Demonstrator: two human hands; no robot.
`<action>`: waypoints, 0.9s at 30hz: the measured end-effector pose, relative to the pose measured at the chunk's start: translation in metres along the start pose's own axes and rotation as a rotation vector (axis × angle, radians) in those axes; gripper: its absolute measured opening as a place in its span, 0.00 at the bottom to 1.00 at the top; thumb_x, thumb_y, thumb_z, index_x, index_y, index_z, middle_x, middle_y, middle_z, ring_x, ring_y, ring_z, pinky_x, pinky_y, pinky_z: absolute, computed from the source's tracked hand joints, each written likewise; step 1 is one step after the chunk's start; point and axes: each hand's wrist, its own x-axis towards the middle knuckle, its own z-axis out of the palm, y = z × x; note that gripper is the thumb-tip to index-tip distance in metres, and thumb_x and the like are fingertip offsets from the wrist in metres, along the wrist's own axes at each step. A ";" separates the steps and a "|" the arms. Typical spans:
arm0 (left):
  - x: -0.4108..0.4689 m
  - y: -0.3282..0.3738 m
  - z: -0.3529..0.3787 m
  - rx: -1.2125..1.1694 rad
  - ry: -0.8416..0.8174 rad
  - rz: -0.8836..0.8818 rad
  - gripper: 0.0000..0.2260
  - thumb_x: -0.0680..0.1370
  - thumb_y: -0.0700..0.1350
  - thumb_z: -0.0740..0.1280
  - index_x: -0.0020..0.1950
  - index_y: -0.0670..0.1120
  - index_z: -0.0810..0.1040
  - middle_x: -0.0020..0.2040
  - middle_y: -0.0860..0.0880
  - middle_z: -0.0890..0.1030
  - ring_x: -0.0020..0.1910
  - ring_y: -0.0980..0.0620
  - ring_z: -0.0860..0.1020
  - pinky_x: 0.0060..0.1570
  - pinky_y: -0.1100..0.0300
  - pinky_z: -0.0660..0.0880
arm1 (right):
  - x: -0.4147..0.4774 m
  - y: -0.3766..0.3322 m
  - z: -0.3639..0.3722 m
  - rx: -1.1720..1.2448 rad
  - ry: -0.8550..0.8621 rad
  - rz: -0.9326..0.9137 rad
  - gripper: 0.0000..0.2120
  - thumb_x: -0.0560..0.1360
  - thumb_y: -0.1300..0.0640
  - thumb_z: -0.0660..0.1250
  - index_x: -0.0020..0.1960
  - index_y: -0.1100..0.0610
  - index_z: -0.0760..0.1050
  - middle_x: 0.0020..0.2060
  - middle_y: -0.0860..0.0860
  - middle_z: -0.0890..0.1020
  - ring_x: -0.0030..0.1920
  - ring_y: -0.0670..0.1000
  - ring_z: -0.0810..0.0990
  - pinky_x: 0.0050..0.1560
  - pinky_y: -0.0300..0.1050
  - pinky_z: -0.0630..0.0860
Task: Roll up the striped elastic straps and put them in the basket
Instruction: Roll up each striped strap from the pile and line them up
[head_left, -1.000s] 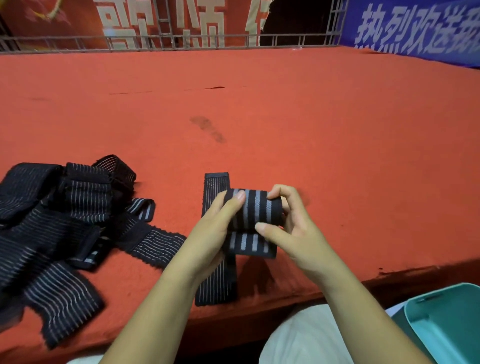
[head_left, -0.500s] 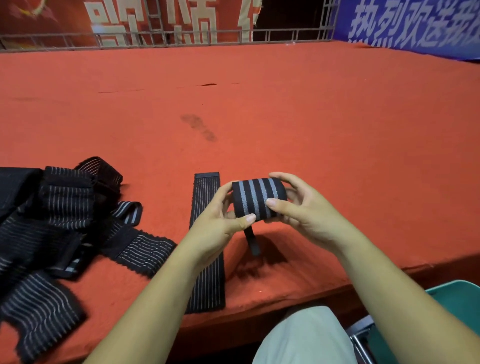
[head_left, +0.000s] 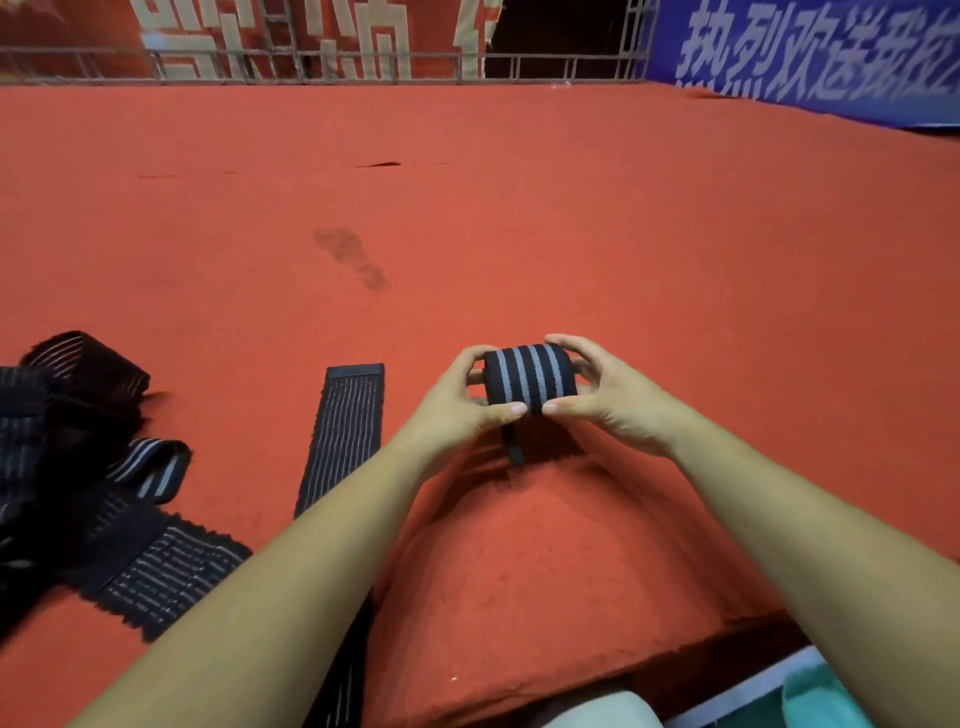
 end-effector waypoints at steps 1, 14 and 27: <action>0.010 -0.004 0.004 0.030 0.018 -0.002 0.32 0.66 0.41 0.80 0.67 0.53 0.71 0.65 0.47 0.77 0.53 0.43 0.84 0.54 0.51 0.81 | 0.008 0.007 -0.007 -0.026 0.001 0.013 0.37 0.71 0.72 0.73 0.74 0.49 0.65 0.67 0.51 0.73 0.59 0.50 0.83 0.66 0.46 0.75; 0.125 -0.055 0.026 0.563 0.148 0.004 0.40 0.60 0.70 0.71 0.69 0.58 0.72 0.64 0.54 0.79 0.64 0.49 0.76 0.66 0.45 0.70 | 0.086 0.068 -0.057 -0.466 0.179 0.059 0.37 0.70 0.62 0.75 0.75 0.48 0.64 0.66 0.51 0.75 0.62 0.52 0.78 0.59 0.43 0.76; 0.018 0.015 -0.098 0.553 0.311 -0.075 0.12 0.78 0.43 0.72 0.60 0.41 0.78 0.52 0.45 0.81 0.50 0.50 0.78 0.45 0.63 0.68 | 0.064 -0.025 0.013 -0.608 0.266 -0.032 0.23 0.76 0.60 0.69 0.70 0.60 0.72 0.67 0.58 0.76 0.67 0.54 0.75 0.64 0.39 0.66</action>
